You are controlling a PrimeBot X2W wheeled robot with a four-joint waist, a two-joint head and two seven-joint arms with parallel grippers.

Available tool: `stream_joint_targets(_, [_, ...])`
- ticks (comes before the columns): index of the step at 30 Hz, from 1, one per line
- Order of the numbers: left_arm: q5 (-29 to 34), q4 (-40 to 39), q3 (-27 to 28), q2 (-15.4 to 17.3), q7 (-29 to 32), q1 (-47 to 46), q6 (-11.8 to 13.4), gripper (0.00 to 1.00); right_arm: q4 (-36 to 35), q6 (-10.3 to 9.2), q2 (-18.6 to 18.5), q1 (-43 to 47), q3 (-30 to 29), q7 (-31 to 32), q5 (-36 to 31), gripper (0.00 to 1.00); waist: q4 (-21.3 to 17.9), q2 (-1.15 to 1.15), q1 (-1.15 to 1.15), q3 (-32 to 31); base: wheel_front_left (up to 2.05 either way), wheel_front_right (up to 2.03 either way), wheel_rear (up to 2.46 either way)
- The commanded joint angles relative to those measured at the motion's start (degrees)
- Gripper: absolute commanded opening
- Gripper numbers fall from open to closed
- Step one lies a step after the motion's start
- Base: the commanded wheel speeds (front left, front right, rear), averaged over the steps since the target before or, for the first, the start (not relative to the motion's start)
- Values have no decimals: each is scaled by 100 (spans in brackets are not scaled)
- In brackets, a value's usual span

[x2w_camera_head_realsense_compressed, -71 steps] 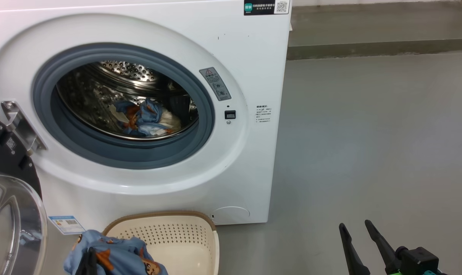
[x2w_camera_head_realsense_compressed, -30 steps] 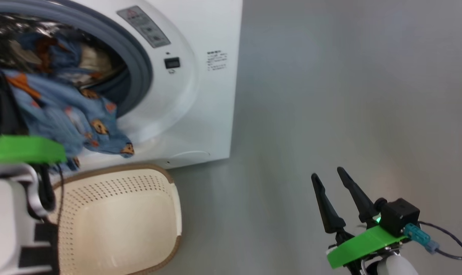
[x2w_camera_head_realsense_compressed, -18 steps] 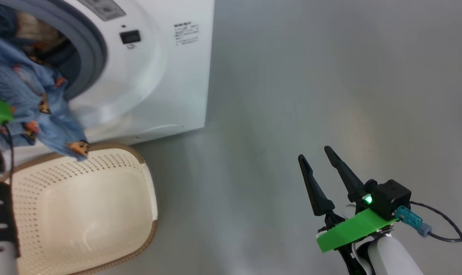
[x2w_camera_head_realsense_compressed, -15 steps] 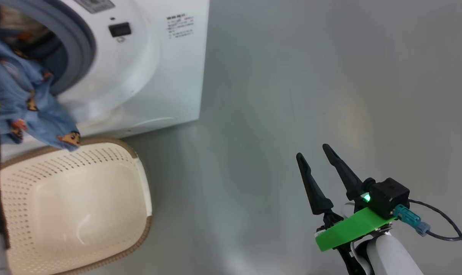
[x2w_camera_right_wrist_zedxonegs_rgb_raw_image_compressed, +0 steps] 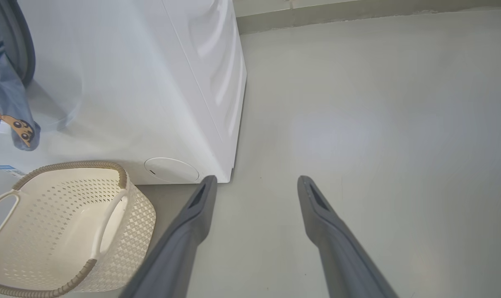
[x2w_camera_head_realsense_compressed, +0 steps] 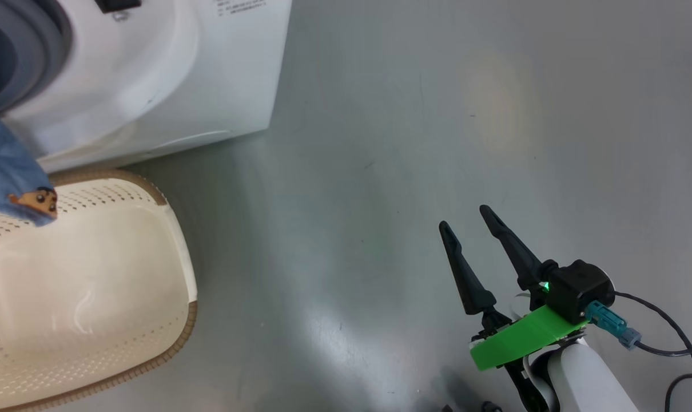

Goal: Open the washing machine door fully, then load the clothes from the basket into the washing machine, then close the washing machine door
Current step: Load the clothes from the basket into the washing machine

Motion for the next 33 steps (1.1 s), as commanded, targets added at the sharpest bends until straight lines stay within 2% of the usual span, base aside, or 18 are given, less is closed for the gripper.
stream_joint_targets(1, [61, -125, 116, 368, -29, -144, 5, 0, -130, 17, 2, 99, 142, -27, -76, 100, -42, 0, -1, 126, 0, 0, 0])
stream_joint_targets(6, [113, -186, 96, 512, -29, -574, -51, 0, -175, 17, 2, 157, 129, -27, -128, 100, -46, 0, -1, 258, 0, 0, 0])
stream_joint_targets(11, [166, -279, 47, 518, -29, -835, -57, 0, -237, 17, 2, 149, 114, -27, -154, 100, -17, 0, -1, 367, 0, 0, 0])
stream_joint_targets(15, [284, 157, -86, 522, -29, -871, -58, 0, -234, 17, 2, 151, 86, -27, -176, 100, 20, 0, -1, 369, 0, 0, 0])
stream_joint_targets(18, [315, 503, -103, 514, -29, -865, 36, 0, -214, 17, 2, 159, 87, -27, -180, 100, 54, 0, -1, 320, 0, 0, 0])
stream_joint_targets(19, [324, 625, -108, 508, -29, -853, 69, 5, -208, 17, 2, 157, 89, -27, -176, 100, 69, 0, -1, 296, 0, 0, 0])
stream_joint_targets(22, [422, 968, -206, 490, -29, -848, 186, 62, -184, 17, 2, 160, 65, -27, -174, 100, 144, 0, -1, 220, 0, 0, 0])
stream_joint_targets(23, [431, 1051, -228, 470, -29, -865, 217, 91, -175, 17, 2, 159, 51, -27, -173, 100, 173, 0, -1, 201, 0, 0, 0])
stream_joint_targets(24, [455, 1094, -257, 466, -29, -867, 251, 100, -164, 17, 2, 154, 48, -27, -171, 100, 201, 0, -1, 175, 0, 0, 0])
stream_joint_targets(33, [379, 1514, -284, 236, -29, -682, 509, 100, -56, 17, 2, 76, 108, -27, -111, 100, 433, 0, -1, -87, 0, 0, 0])
